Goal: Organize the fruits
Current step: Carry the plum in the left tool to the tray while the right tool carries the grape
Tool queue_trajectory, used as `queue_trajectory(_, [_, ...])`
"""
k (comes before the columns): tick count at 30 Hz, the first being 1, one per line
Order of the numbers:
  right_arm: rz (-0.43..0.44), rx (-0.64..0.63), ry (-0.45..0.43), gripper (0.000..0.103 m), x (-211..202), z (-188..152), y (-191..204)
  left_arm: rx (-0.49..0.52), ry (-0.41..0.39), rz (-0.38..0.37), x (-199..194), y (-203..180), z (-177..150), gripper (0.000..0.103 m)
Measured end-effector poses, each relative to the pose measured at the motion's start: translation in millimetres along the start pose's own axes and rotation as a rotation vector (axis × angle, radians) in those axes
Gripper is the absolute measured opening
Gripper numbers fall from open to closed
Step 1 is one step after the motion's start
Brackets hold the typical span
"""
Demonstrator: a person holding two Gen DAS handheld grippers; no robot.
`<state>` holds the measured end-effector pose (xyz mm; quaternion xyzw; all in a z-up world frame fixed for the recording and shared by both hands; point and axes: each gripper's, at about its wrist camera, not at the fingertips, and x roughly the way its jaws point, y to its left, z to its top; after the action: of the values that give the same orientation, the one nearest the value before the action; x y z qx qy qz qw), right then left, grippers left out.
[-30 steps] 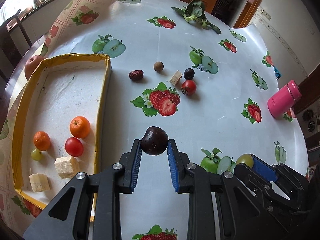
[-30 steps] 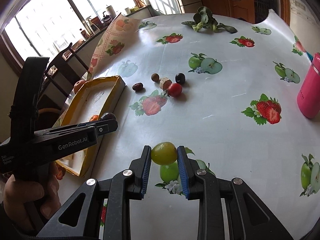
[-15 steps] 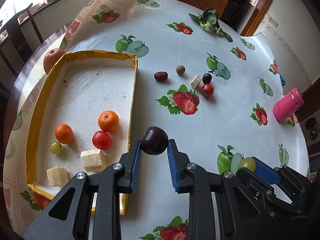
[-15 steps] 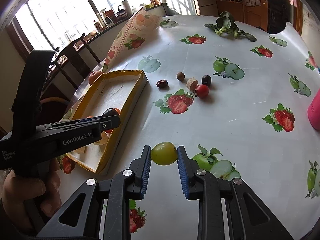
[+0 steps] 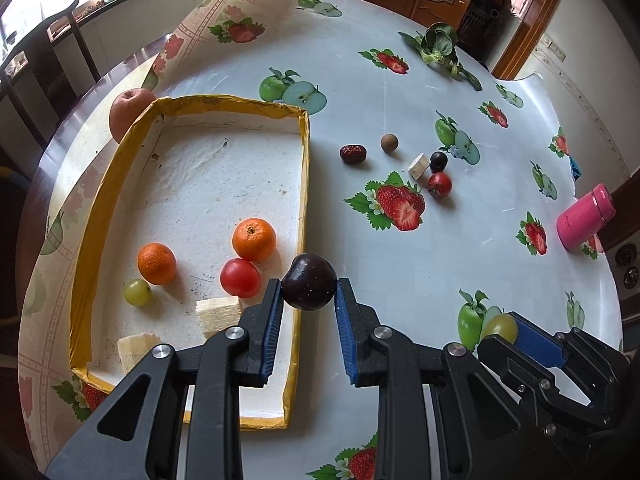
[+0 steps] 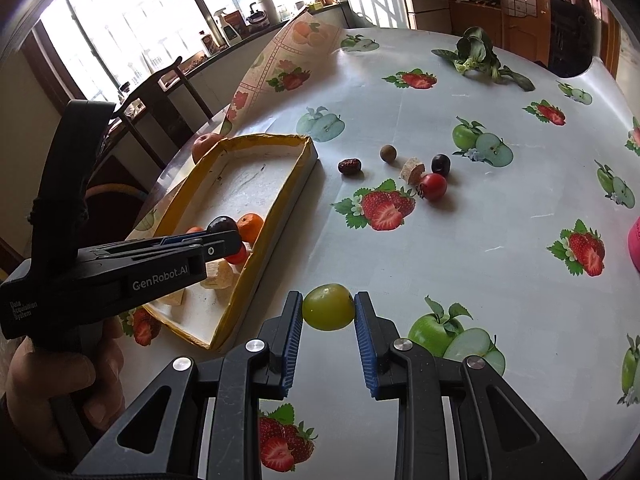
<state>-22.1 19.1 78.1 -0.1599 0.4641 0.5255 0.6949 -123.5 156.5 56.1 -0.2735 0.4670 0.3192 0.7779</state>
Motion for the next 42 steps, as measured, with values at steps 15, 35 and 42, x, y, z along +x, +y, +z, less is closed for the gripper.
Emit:
queue_trajectory(15, [0.016,-0.024,0.026,0.027,13.8,1.2,16.6,-0.045,0.014,0.014,6.4,31.1,-5.7,0.024])
queue_trajectory(35, [0.08,-0.064,0.012,0.027,44.0,39.2,48.9,-0.143,0.019,0.081,13.2,96.7,-3.4,0.024])
queue_trajectory(42, [0.096,-0.086,0.008,0.027,53.2,56.2,60.8,-0.146,0.011,0.085,16.2,102.2,7.6,0.024])
